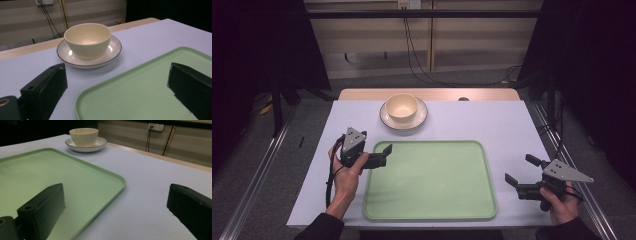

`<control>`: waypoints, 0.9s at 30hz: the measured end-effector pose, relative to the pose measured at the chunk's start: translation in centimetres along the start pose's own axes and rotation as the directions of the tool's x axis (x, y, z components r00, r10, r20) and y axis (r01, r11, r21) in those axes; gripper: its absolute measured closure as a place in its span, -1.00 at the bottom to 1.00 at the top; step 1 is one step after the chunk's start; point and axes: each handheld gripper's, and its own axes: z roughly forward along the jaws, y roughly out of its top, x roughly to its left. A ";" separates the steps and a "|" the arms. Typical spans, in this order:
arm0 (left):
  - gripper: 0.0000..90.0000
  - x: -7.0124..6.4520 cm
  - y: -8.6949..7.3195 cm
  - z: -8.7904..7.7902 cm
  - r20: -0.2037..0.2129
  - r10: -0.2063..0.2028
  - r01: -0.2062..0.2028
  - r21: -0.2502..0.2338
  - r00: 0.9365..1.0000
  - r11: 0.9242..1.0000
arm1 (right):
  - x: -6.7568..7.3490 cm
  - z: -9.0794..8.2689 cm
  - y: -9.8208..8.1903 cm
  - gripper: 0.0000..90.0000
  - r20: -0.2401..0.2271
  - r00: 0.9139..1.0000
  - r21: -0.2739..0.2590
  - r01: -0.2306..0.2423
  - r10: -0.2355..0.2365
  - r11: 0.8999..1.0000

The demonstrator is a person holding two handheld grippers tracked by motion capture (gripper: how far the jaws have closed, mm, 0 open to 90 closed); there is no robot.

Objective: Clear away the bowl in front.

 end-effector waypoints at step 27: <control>-0.90 1.8 2.8 6.3 0.051 0.031 -0.033 0.044 0.998 0.998 | 0.0 -0.1 0.0 -0.98 -0.007 1.000 -0.011 -0.001 0.001 1.000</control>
